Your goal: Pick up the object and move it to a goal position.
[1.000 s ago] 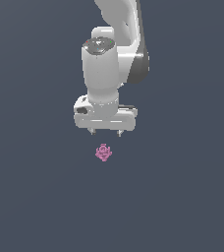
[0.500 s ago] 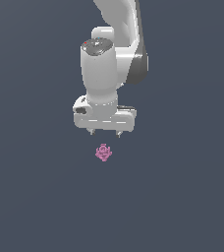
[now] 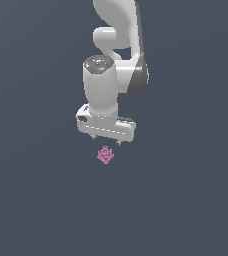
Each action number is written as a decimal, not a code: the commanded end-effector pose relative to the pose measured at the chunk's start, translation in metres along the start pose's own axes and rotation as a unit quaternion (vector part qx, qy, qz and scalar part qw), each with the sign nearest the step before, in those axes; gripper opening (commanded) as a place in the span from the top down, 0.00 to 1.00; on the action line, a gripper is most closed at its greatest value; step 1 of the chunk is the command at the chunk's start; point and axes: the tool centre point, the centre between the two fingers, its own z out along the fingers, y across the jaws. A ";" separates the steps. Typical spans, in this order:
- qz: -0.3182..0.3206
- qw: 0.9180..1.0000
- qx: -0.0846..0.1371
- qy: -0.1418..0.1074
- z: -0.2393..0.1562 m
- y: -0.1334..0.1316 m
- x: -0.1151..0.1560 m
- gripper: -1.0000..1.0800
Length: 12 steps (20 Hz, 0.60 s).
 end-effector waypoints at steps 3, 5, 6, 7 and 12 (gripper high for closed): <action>0.054 0.998 -0.006 -0.011 0.025 0.005 -0.004 0.04; 0.081 0.997 -0.010 -0.016 0.038 0.008 -0.007 0.04; 0.094 0.995 -0.011 -0.018 0.044 0.009 -0.008 0.04; 0.106 0.994 -0.013 -0.020 0.049 0.011 -0.009 0.04; 0.154 0.987 -0.022 -0.028 0.071 0.016 -0.014 0.04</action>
